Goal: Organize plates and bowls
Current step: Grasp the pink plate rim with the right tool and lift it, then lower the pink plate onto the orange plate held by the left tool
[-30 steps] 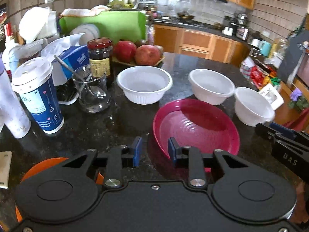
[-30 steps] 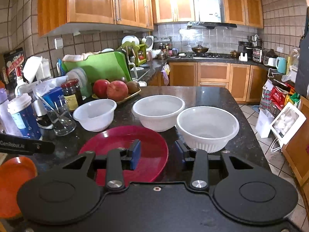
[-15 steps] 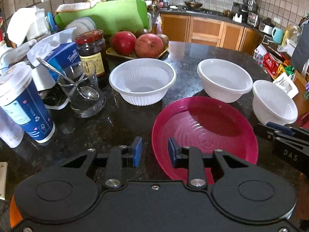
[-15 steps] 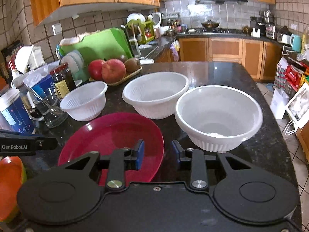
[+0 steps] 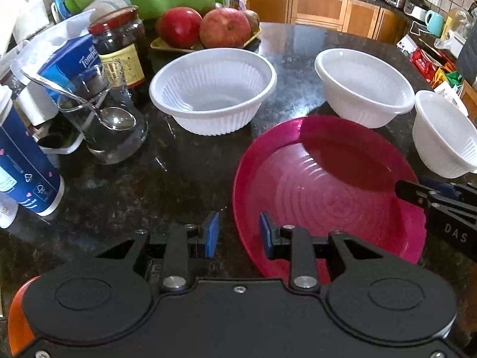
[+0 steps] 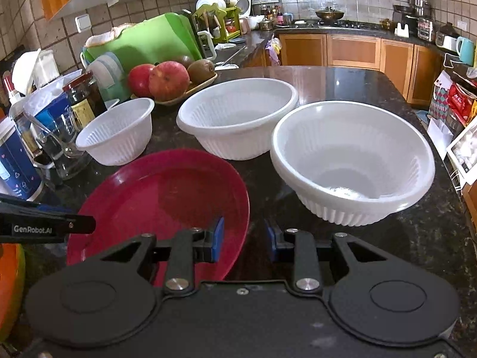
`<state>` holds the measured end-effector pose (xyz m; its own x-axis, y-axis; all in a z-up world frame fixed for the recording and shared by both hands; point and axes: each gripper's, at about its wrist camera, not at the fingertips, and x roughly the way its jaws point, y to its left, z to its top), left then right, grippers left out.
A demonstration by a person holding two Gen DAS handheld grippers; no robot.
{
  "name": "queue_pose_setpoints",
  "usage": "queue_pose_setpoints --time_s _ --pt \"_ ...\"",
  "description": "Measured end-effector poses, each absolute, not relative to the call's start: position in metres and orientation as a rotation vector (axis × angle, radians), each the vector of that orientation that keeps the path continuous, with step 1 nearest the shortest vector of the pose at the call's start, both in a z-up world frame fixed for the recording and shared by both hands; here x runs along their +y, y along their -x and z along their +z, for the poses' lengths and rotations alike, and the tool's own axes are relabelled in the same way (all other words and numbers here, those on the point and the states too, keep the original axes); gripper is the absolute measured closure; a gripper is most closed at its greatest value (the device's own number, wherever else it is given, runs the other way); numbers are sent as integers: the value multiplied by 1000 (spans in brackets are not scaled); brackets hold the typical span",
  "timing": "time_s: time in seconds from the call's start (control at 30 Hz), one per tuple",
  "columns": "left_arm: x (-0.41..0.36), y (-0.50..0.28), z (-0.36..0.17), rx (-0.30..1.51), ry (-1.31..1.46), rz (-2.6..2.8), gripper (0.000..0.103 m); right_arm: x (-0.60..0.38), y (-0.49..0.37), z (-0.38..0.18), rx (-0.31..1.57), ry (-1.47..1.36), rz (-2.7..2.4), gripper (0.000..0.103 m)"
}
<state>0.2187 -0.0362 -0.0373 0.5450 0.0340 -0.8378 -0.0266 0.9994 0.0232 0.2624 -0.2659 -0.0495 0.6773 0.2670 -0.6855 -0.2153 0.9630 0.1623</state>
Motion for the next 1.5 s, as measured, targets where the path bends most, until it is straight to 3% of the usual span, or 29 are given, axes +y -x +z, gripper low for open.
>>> queue_pose_setpoints --time_s 0.4,0.57,1.4,1.5 --pt "-40 -230 -40 993 -13 8 67 -258 -264 -51 772 -23 258 86" --pt "-39 -226 -40 994 -7 10 71 -258 -260 -49 779 -13 245 87" --pt "-57 -124 -34 1003 11 -56 72 -270 -164 -44 784 -25 193 87" --pt "-60 -111 -34 991 22 -59 78 -271 -151 -44 768 -18 177 87"
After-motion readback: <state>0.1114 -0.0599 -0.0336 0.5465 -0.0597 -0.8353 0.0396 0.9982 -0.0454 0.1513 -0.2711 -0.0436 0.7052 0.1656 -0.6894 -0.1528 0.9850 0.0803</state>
